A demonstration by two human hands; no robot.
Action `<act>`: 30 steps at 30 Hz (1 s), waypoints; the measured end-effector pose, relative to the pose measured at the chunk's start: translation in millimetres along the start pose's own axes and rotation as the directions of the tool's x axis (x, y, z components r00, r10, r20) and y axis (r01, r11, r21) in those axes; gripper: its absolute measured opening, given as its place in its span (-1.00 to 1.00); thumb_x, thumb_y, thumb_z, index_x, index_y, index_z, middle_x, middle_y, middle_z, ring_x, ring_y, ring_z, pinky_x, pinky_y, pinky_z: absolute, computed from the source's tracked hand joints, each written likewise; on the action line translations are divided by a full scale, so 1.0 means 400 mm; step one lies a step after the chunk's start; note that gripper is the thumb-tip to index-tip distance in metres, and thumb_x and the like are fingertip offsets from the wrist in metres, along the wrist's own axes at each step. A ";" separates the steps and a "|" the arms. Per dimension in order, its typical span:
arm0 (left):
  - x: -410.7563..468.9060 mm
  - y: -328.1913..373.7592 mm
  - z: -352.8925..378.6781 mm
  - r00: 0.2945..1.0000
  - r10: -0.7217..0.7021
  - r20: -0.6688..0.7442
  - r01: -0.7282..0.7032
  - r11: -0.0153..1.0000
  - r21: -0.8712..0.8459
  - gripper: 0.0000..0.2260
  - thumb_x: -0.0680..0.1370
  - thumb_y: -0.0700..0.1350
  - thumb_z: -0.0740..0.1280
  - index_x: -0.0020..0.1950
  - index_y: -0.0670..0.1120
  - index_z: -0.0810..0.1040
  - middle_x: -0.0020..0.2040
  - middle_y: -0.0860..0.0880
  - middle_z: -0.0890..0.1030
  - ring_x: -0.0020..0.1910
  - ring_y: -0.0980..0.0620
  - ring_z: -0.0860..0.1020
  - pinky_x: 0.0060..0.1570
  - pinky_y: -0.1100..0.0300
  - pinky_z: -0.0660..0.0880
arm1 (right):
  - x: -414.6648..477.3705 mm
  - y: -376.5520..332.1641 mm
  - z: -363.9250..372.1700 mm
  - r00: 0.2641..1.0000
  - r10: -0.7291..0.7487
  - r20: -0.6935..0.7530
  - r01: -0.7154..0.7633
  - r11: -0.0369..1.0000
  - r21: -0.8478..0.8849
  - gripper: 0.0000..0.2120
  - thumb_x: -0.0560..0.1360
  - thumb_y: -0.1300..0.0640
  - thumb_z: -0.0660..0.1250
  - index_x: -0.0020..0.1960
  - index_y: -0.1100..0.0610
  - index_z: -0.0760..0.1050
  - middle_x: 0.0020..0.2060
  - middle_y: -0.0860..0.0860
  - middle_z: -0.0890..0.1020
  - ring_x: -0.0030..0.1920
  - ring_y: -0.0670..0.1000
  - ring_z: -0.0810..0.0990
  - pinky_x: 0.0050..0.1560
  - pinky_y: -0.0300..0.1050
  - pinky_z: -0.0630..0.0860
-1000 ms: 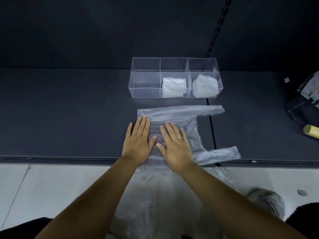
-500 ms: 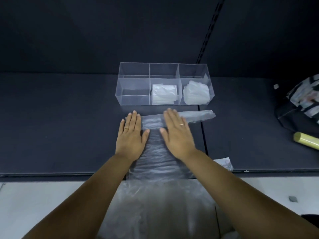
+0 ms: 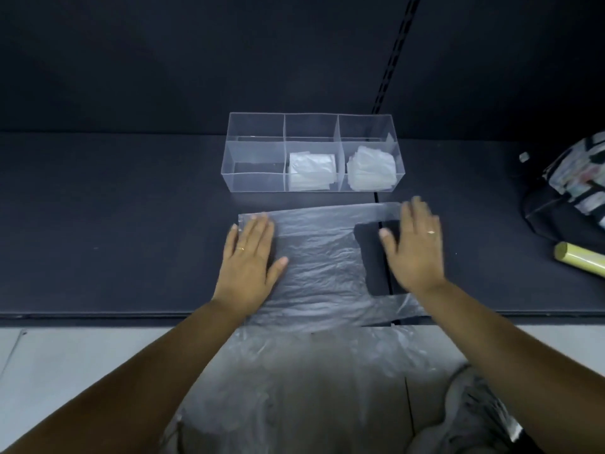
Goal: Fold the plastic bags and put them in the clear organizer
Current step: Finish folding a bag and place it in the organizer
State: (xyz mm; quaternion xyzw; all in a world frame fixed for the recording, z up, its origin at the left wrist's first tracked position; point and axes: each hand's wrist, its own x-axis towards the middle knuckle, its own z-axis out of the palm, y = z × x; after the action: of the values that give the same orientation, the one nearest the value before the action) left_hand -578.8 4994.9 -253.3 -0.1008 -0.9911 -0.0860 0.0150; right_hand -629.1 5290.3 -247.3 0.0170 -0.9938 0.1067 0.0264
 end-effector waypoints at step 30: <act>0.060 -0.172 -0.152 0.784 -0.427 0.451 0.606 0.370 -0.704 -0.89 0.46 -0.02 0.47 -0.13 -0.05 0.67 -0.11 0.09 0.65 -0.06 0.16 0.57 0.10 0.27 0.40 | 0.095 0.006 -0.130 0.921 0.105 0.375 -0.351 0.641 0.682 -0.96 0.49 0.28 0.39 -0.13 0.24 0.60 -0.41 0.04 0.59 -0.49 -0.19 0.52 -0.36 -0.44 0.46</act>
State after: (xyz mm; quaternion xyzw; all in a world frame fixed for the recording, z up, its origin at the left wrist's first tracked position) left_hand -615.3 4922.5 -203.8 0.2133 -0.8078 -0.5265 -0.1572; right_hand -664.6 5302.8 -194.9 -0.0850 -0.8506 0.4973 -0.1481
